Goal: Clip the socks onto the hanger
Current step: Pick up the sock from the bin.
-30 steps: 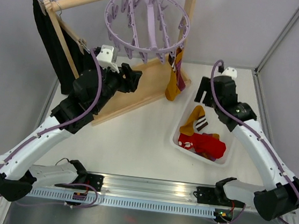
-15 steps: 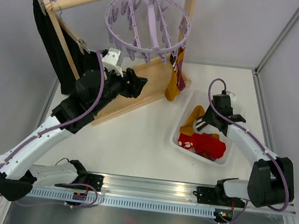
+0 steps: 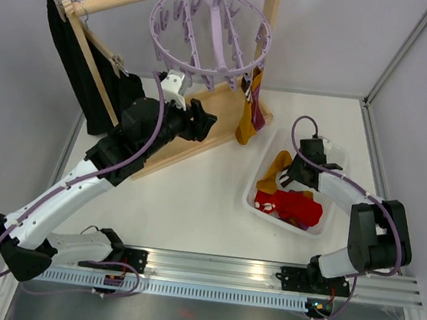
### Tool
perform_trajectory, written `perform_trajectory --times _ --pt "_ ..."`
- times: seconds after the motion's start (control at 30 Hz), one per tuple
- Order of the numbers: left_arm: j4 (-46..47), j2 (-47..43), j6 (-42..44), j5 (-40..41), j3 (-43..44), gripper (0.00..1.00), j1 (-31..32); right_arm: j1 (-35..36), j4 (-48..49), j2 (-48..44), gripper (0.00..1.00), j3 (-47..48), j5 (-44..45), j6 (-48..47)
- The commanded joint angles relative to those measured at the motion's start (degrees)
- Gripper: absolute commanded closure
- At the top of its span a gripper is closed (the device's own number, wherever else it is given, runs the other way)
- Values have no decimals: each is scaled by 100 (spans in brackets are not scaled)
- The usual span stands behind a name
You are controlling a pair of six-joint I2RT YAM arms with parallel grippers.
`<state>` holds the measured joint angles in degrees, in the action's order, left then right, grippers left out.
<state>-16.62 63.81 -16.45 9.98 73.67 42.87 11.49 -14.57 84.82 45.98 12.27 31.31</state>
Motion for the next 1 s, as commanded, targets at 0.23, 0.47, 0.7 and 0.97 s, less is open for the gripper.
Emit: perform_trajectory --times 0.23,0.47,0.7,0.97 --pt "142 175 -166 -233 60 34 2 -32 525 325 52 -142 100 86" --pt "177 228 -183 -295 -10 34 2 -32 701 457 68 -133 170 68" --pt "413 211 -131 -496 -247 35 2 -32 579 413 95 16 232 -11" --pt "1923 202 80 -1489 -1020 36 11 -32 -107 -342 100 657 83 -186"
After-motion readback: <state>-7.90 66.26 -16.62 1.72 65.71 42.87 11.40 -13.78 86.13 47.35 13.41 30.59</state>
